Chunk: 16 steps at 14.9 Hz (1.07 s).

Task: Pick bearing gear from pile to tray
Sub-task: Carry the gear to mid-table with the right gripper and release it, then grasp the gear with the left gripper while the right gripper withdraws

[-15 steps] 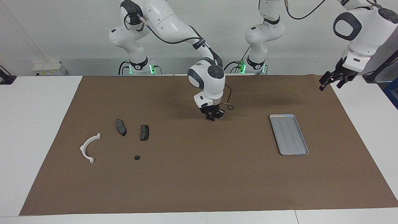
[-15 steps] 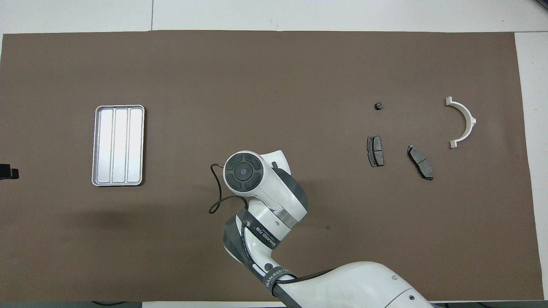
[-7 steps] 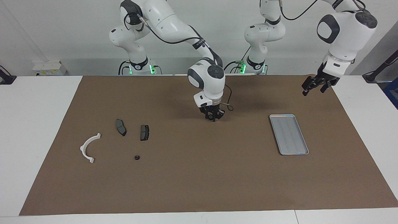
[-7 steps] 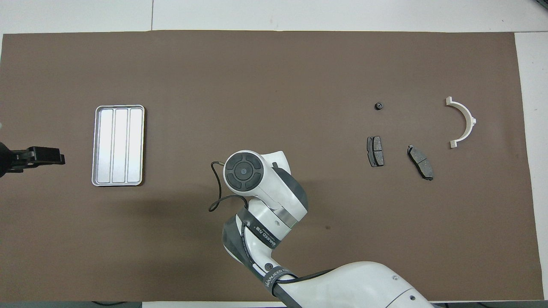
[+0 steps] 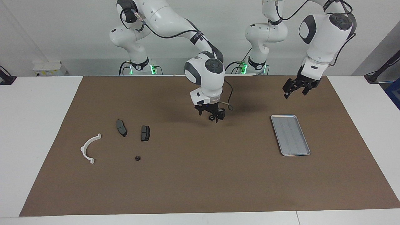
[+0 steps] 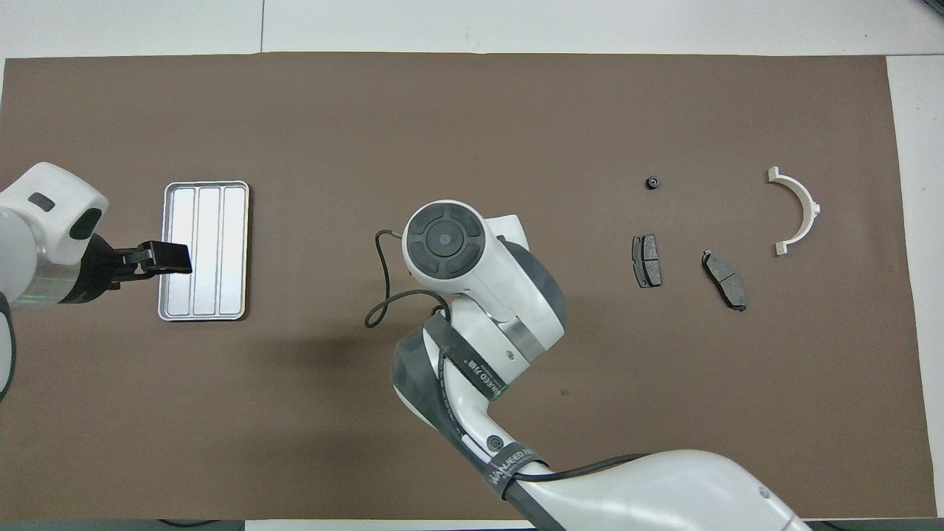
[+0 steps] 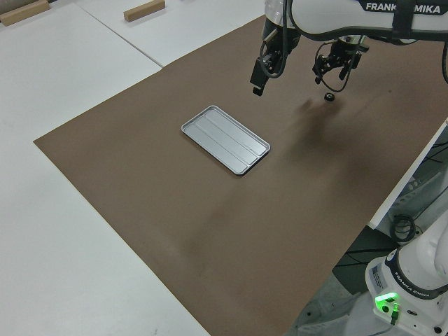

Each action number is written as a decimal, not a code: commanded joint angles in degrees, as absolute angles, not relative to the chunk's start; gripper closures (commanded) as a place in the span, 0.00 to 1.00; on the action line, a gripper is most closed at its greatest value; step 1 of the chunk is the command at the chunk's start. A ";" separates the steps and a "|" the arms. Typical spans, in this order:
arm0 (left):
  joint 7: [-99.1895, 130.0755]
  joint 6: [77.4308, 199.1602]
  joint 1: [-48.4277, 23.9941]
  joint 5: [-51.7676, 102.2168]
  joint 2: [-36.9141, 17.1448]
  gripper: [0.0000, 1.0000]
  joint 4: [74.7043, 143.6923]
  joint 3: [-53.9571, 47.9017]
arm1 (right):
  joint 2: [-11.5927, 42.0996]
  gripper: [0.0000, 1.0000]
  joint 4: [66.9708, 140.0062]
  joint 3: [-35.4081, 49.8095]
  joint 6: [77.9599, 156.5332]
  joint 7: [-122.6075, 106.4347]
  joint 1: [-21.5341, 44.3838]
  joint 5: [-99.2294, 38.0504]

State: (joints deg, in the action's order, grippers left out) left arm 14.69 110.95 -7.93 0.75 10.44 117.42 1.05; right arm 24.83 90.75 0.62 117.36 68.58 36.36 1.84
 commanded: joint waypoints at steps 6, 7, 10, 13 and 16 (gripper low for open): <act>32.58 116.19 -23.97 -1.74 0.82 0.00 113.48 1.93 | 16.88 0.00 90.53 1.32 113.82 42.50 21.91 2.20; 36.35 116.45 -26.00 -4.02 -2.25 0.00 111.38 1.76 | 16.70 0.00 90.53 1.32 113.82 38.62 19.71 2.02; 40.77 120.23 -29.52 -4.22 -7.02 0.00 109.34 1.76 | 16.87 0.00 90.53 1.32 114.08 31.04 14.52 1.76; 46.83 120.32 -33.83 -4.13 -12.21 0.00 105.12 1.76 | 17.31 0.00 90.62 1.32 114.17 27.70 10.65 1.93; 50.36 121.55 -36.99 -2.38 -13.18 0.00 106.16 1.41 | 18.62 0.00 91.67 1.23 116.44 21.47 6.78 2.28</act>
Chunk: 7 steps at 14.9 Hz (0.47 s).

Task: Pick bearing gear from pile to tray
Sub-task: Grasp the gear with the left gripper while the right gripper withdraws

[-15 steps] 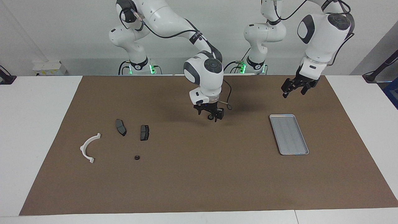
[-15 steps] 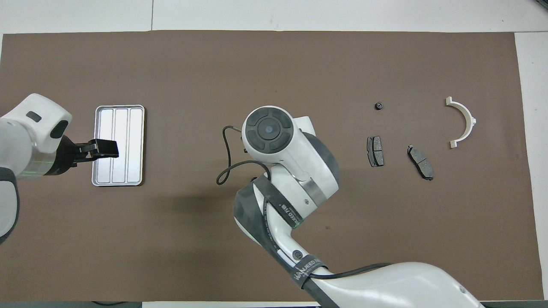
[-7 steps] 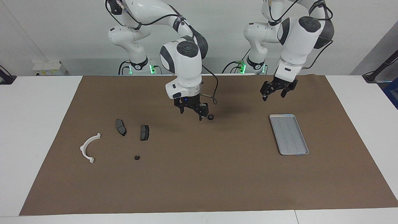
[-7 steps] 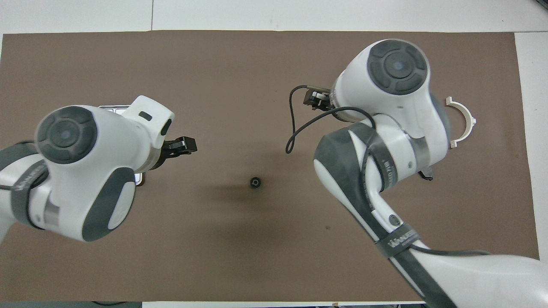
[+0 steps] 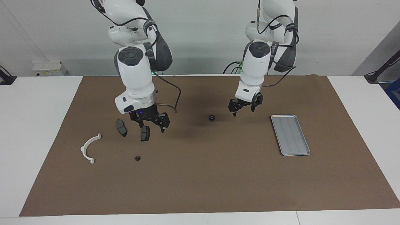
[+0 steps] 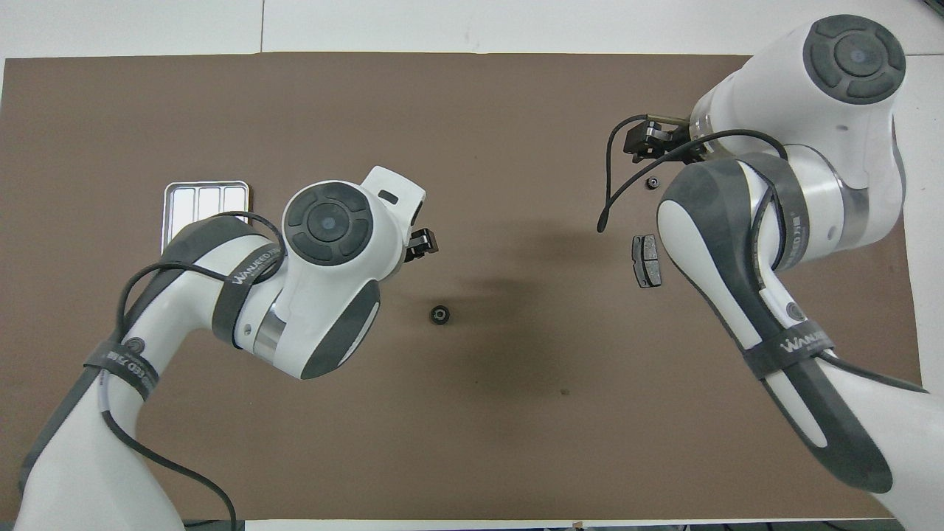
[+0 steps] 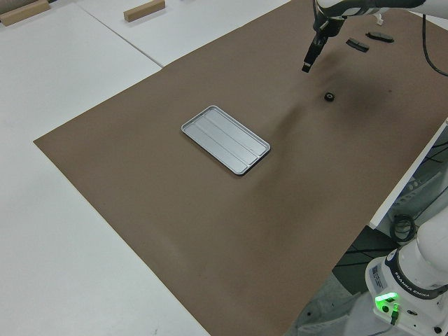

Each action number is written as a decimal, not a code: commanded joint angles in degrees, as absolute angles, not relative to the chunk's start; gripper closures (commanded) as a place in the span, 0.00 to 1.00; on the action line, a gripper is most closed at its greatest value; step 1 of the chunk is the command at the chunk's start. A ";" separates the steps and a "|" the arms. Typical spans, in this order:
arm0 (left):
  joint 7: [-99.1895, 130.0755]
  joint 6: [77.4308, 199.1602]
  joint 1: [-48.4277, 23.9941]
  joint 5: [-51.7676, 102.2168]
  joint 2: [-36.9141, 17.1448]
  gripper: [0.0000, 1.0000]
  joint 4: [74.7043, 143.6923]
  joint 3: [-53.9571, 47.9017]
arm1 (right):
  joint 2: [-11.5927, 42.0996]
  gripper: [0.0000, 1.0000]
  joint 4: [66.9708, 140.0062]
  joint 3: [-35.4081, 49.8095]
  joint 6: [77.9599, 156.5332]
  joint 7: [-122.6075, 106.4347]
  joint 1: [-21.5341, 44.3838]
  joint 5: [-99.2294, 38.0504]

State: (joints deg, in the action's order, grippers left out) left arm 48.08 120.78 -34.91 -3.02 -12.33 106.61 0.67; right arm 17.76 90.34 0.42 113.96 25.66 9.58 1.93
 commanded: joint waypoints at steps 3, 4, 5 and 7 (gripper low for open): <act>50.45 124.53 -38.05 -0.09 -13.01 0.00 108.45 1.41 | 20.65 0.00 91.84 1.23 118.82 19.34 5.54 2.72; 50.45 125.24 -38.75 -0.09 -13.01 0.00 109.33 1.41 | 21.79 0.00 91.93 1.23 120.13 19.34 5.36 2.81; 50.36 125.94 -39.19 -0.09 -12.83 0.00 110.90 1.41 | 22.49 0.00 92.02 1.23 121.54 19.34 5.36 2.99; 50.45 128.57 -39.90 -0.09 -12.31 0.00 113.80 1.41 | 23.99 0.00 92.20 1.23 123.57 19.34 5.36 3.08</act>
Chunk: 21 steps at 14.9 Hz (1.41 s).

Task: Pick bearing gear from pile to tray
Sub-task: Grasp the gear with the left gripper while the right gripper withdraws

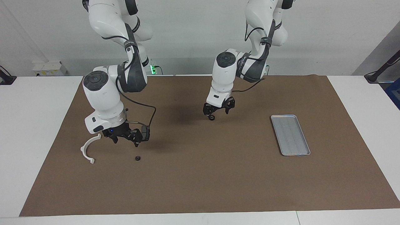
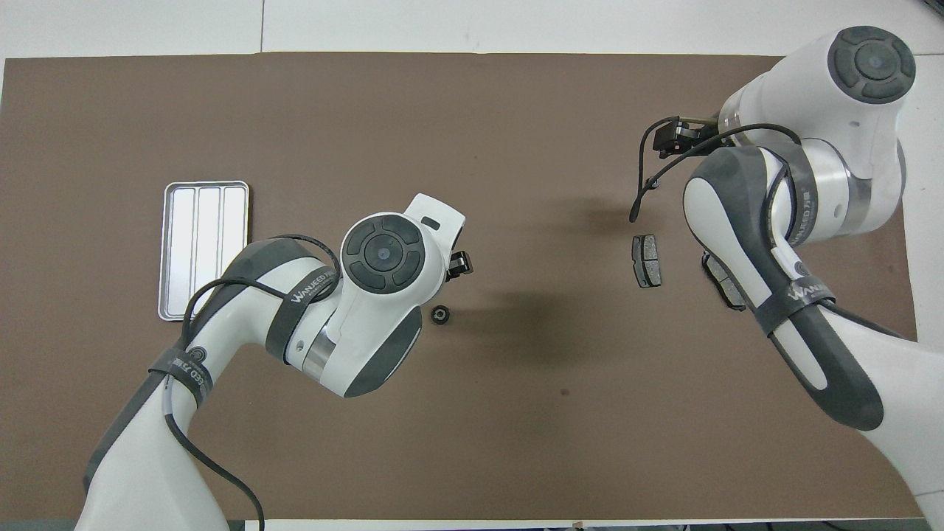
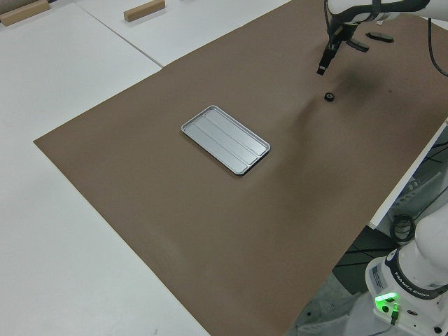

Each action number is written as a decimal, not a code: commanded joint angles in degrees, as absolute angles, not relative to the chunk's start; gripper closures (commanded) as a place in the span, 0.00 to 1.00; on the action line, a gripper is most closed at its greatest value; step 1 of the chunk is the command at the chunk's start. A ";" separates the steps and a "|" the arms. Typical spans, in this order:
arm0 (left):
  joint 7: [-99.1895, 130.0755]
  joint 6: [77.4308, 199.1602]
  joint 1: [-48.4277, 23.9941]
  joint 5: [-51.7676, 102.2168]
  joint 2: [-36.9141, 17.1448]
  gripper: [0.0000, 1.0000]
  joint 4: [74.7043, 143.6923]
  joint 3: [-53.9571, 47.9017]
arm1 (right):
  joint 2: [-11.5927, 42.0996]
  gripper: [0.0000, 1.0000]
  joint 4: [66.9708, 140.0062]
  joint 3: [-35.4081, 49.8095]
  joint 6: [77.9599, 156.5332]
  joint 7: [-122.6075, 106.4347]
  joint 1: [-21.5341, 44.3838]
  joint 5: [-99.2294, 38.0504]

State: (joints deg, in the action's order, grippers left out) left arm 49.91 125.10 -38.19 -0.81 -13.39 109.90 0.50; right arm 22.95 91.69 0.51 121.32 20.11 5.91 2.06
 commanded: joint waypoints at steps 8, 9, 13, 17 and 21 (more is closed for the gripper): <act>53.70 130.60 -43.50 -0.09 -12.04 0.01 116.89 1.41 | 31.11 0.01 92.02 1.23 131.31 19.95 5.80 4.22; 53.79 131.21 -44.38 -0.09 -12.04 0.01 117.33 1.41 | 31.64 0.01 92.02 1.23 131.66 19.95 5.80 4.22; 53.62 134.63 -44.21 -0.09 -12.66 0.01 119.78 1.49 | 33.74 0.04 91.23 1.23 132.36 23.62 6.15 3.69; 52.82 137.20 -43.42 -0.09 -12.22 0.01 122.52 1.58 | 35.16 0.06 90.62 1.23 131.31 28.48 5.71 3.96; 52.91 137.90 -42.98 -0.09 -12.57 0.02 122.52 1.58 | 34.98 0.10 90.70 1.23 129.90 29.18 5.63 4.04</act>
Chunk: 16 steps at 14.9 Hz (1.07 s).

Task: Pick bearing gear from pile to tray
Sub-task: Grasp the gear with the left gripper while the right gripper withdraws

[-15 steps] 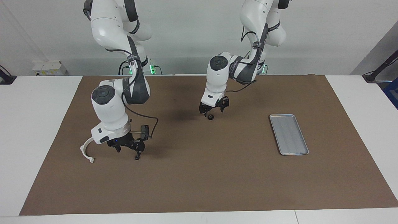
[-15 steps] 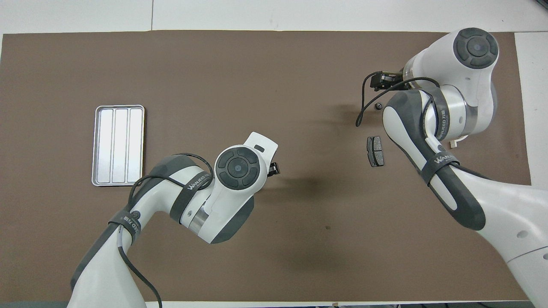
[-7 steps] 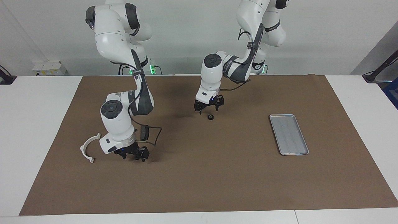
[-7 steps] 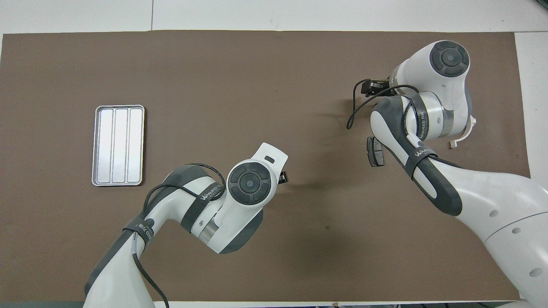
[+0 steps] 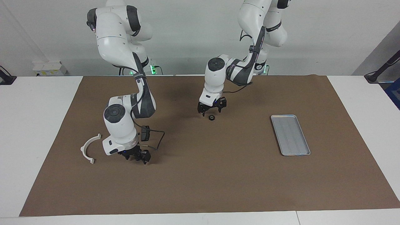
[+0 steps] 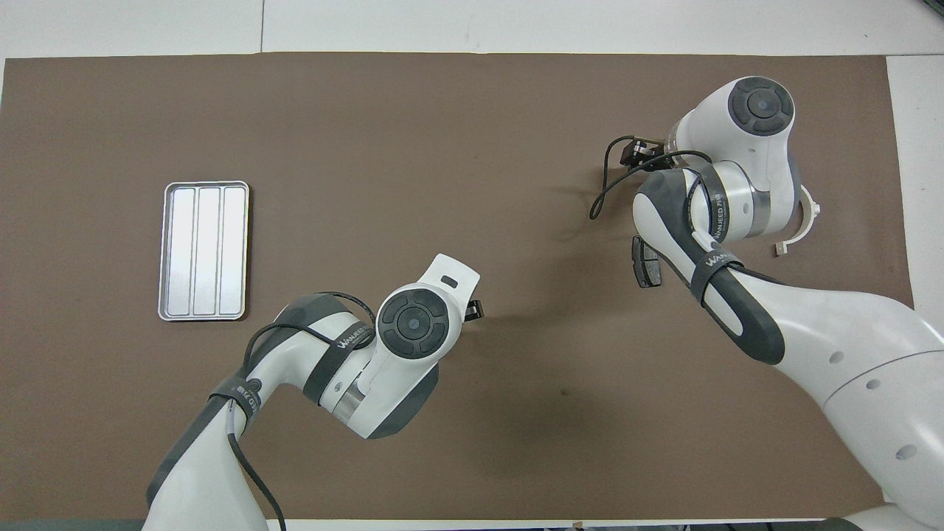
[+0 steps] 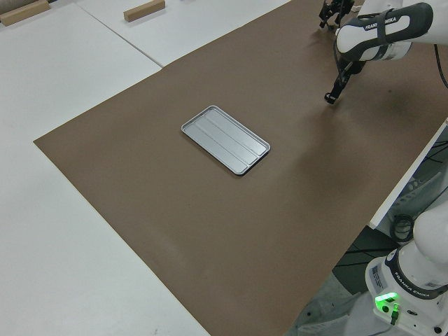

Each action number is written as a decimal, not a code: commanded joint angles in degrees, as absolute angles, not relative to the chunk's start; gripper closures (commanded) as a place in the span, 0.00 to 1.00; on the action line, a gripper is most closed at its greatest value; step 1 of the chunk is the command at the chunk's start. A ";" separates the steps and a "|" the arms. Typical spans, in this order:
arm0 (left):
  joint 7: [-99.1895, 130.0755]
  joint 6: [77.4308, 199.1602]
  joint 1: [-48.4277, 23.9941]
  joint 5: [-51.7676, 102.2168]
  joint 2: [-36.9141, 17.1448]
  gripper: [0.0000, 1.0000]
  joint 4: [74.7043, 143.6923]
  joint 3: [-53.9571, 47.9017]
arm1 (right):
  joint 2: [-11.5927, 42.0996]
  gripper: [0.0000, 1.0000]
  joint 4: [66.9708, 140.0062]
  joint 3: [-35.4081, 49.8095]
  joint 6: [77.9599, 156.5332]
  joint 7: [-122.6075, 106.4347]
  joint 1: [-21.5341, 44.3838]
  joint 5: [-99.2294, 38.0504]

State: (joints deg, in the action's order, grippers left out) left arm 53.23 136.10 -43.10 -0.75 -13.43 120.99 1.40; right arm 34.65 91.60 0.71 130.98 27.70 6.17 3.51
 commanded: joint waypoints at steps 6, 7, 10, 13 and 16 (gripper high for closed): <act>52.82 139.66 -42.89 -0.18 -13.62 0.04 122.87 1.67 | 34.81 0.17 90.79 1.23 127.97 30.15 5.89 4.04; 52.82 140.09 -42.89 -0.18 -13.71 0.05 122.87 1.67 | 34.72 0.19 90.79 1.23 127.19 30.15 5.89 4.13; 52.91 140.62 -42.89 -0.26 -14.50 0.05 122.87 1.67 | 34.63 0.20 90.70 1.14 126.48 30.15 5.80 4.13; 52.91 140.71 -42.98 -0.26 -14.59 0.08 122.78 1.67 | 34.63 0.24 90.62 1.14 125.86 30.15 5.80 4.13; 53.17 140.71 -43.15 -0.26 -14.59 0.23 122.78 1.67 | 34.63 0.42 90.53 1.14 125.86 30.06 5.80 4.13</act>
State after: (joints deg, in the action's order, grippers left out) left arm 53.23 139.37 -43.05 -0.75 -14.70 121.92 1.56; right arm 34.63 91.24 0.75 127.32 28.88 6.21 3.51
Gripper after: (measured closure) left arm 0.101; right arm 0.300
